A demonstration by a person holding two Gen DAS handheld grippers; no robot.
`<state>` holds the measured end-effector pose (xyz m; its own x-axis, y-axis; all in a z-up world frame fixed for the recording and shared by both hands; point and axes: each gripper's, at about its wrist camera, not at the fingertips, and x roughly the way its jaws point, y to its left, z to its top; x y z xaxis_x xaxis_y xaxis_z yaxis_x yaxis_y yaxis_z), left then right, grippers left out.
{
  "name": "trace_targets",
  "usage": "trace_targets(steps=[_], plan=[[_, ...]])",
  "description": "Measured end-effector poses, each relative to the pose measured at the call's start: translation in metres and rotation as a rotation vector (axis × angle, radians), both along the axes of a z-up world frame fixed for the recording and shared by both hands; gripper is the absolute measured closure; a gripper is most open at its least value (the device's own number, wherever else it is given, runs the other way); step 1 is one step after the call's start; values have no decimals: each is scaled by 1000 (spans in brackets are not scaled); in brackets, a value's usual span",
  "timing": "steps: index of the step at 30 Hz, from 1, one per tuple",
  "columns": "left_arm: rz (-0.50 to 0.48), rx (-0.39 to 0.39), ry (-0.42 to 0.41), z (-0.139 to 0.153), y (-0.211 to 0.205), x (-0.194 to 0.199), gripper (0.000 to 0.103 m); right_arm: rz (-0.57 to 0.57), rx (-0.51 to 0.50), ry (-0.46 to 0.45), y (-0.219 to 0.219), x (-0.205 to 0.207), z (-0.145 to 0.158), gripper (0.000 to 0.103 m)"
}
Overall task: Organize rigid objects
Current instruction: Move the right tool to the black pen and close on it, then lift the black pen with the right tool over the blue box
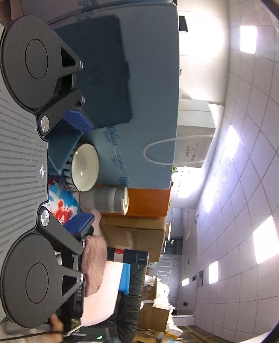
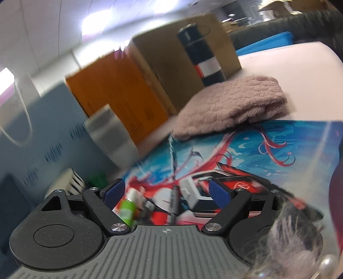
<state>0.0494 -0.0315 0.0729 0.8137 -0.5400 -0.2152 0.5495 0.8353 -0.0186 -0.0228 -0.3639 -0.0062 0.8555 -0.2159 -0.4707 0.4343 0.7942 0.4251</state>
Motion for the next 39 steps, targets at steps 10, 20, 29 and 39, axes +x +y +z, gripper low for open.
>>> trace_targets(steps=[10,20,29,39], plan=[[123,-125,47,10,49,8,6,12,-201,283,9,55,-15,54],[164,-204,74,12,75,13,6,87,-244,300,25,63,-9,93],[189,-295,96,13,99,16,6,106,-161,157,25,32,26,93],[260,-342,154,6,125,26,6,220,-216,-143,80,3,106,93]])
